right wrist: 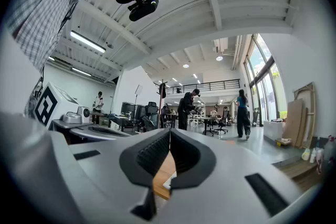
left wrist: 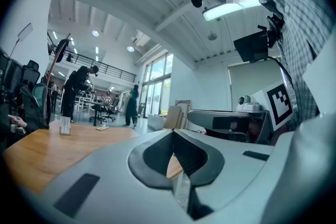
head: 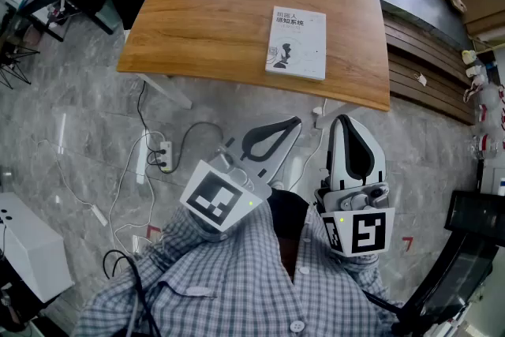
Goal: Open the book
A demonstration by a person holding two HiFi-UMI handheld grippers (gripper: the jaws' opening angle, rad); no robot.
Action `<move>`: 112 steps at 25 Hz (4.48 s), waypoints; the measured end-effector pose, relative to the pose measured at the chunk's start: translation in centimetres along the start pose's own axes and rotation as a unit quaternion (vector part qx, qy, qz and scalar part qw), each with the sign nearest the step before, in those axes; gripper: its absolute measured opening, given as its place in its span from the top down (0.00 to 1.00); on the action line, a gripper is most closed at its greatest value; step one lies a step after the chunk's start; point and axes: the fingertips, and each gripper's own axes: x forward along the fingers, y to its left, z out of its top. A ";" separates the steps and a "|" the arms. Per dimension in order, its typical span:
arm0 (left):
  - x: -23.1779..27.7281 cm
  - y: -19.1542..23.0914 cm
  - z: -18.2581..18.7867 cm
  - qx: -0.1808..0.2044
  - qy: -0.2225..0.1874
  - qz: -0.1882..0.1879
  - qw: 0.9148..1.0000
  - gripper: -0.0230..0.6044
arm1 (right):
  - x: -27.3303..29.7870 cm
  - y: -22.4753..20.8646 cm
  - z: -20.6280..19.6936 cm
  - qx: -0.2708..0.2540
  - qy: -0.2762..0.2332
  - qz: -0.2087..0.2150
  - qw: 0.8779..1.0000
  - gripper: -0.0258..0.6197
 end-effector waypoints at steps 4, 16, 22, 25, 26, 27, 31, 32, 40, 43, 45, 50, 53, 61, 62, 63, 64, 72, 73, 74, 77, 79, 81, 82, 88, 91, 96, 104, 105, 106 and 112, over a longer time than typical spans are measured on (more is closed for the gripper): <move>0.0 -0.1 0.0 0.002 0.002 -0.002 1.000 0.95 | 0.0 0.2 0.2 -0.005 -0.001 0.003 1.000 0.93; 0.3 -0.4 -0.1 0.003 0.003 0.009 1.000 0.95 | -0.3 -0.4 -0.2 -0.007 0.005 0.010 1.000 0.93; 0.2 -0.6 -0.1 0.002 0.009 0.026 1.000 0.95 | -0.8 -1.2 -0.3 -0.003 0.008 0.013 1.000 0.93; 0.1 -0.6 -0.3 0.003 0.012 0.039 0.999 0.95 | -1.3 -1.7 -0.5 0.002 0.010 0.016 1.000 0.93; 0.1 -0.7 -0.2 0.005 0.011 0.043 0.999 0.95 | -1.6 -1.8 -0.5 0.003 0.010 0.017 1.000 0.93; 0.1 -0.8 -0.2 0.007 0.010 0.046 0.999 0.95 | -1.8 -2.0 -0.6 0.004 0.010 0.018 1.000 0.93; 0.2 -1.3 -0.2 0.011 0.012 0.059 0.998 0.95 | -2.6 -2.7 -0.9 0.014 0.010 0.022 1.000 0.93; 0.3 -1.5 -0.2 0.012 0.012 0.063 0.998 0.95 | -2.7 -2.9 -1.0 0.016 0.010 0.024 1.000 0.93; 0.5 -2.9 -0.1 0.016 0.006 0.082 0.996 0.95 | -3.7 -3.8 -1.0 0.024 0.005 0.036 0.999 0.93; 0.7 -3.0 0.0 0.013 0.008 0.087 0.996 0.95 | -3.6 -4.3 -1.0 0.027 0.005 0.036 0.999 0.93; 1.0 -3.1 -0.2 0.011 0.008 0.090 0.996 0.95 | -3.8 -4.6 -1.2 0.029 0.004 0.037 0.999 0.93; 1.9 -2.6 -0.6 0.008 0.008 0.094 0.996 0.95 | -3.9 -5.6 -2.0 0.018 0.012 0.028 0.999 0.93; 2.5 -2.1 -0.5 0.009 0.004 0.092 0.996 0.95 | -3.6 -6.1 -2.1 0.016 0.014 0.024 0.999 0.93; 4.5 0.7 -1.4 0.009 0.006 0.082 0.997 0.95 | -1.1 -7.2 -3.2 0.012 0.020 0.019 1.000 0.93; 4.9 1.3 -1.5 0.009 0.007 0.081 0.997 0.95 | -0.6 -7.4 -3.4 0.013 0.021 0.018 1.000 0.93; 5.4 2.0 -1.5 0.007 0.009 0.080 0.997 0.95 | 0.1 -7.7 -3.5 0.013 0.023 0.016 1.000 0.93; 5.9 2.7 -1.5 0.005 0.010 0.079 0.997 0.95 | 0.8 -8.1 -3.5 0.014 0.026 0.014 0.999 0.93; 10.0 9.0 -1.4 0.002 0.023 0.067 0.997 0.95 | 7.4 -10.7 -4.2 0.015 0.047 0.000 0.999 0.93; 10.4 9.7 -1.4 0.004 0.026 0.064 0.998 0.95 | 8.2 -10.9 -4.3 0.016 0.051 -0.001 0.999 0.93; 10.8 10.5 -1.4 0.006 0.029 0.062 0.998 0.95 | 9.0 -11.0 -4.4 0.016 0.055 -0.001 0.998 0.93; 11.9 12.7 -1.5 0.000 0.031 0.059 0.998 0.95 | 11.6 -11.2 -4.6 0.013 0.059 0.001 0.998 0.93; 12.7 14.1 -1.7 -0.005 0.033 0.055 0.998 0.95 | 13.4 -11.4 -4.7 0.013 0.059 -0.001 0.998 0.93; 13.5 15.5 -1.9 -0.010 0.036 0.050 0.998 0.95 | 14.8 -11.7 -5.0 0.013 0.066 -0.005 0.998 0.93; 13.8 16.2 -2.0 -0.014 0.036 0.048 0.998 0.95 | 15.5 -11.9 -5.2 0.013 0.072 -0.007 0.997 0.93; 15.4 20.3 -3.0 -0.019 0.048 0.033 0.998 0.95 | 19.8 -12.8 -6.2 0.014 0.086 -0.023 0.996 0.93; 15.7 22.0 -4.1 -0.030 0.061 0.032 0.997 0.95 | 21.5 -13.4 -6.8 0.018 0.093 -0.032 0.995 0.93; 16.3 23.7 -5.3 -0.043 0.071 0.030 0.996 0.95 | 23.4 -13.9 -7.6 0.014 0.102 -0.034 0.994 0.93; 16.8 24.7 -8.0 -0.064 0.091 0.041 0.993 0.95 | 25.4 -14.9 -10.5 0.026 0.131 -0.021 0.991 0.93; 16.8 24.8 -8.6 -0.068 0.096 0.043 0.992 0.95 | 25.7 -15.1 -11.1 0.028 0.137 -0.019 0.990 0.93; 16.8 24.9 -9.2 -0.070 0.103 0.046 0.991 0.95 | 25.9 -15.3 -11.8 0.031 0.142 -0.018 0.989 0.93; 16.4 26.5 -12.5 -0.092 0.130 0.082 0.984 0.95 | 26.6 -17.0 -16.1 0.047 0.179 -0.018 0.983 0.93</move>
